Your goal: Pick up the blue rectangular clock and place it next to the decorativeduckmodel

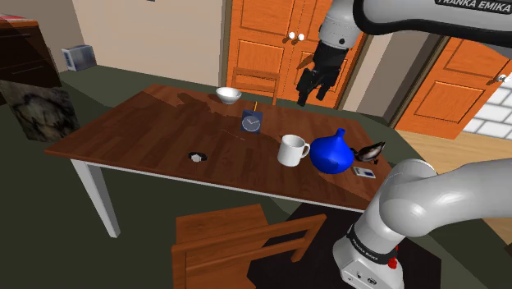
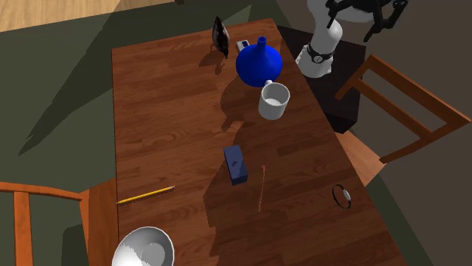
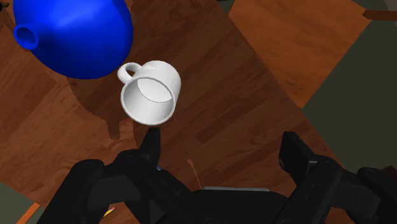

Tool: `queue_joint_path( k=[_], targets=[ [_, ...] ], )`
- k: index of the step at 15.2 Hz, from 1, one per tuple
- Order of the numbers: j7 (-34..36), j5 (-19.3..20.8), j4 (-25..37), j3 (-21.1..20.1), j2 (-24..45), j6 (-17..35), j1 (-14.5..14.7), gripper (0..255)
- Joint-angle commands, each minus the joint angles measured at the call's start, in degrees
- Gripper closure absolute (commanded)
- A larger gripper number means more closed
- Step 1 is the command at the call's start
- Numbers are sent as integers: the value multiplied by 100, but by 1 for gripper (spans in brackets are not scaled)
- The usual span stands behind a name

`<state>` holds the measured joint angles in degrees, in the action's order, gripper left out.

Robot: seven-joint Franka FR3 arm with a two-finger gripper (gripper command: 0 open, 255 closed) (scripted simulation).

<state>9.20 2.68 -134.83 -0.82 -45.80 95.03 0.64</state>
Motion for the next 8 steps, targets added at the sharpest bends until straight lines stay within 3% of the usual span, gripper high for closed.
queue_joint_path(
  k=[1, 8],
  targets=[
    [0, 0, 0, 0, 0, 0, 0, 0],
    [-1156, 292, 134, 721, 1127, 932, 27, 0]
  ],
)
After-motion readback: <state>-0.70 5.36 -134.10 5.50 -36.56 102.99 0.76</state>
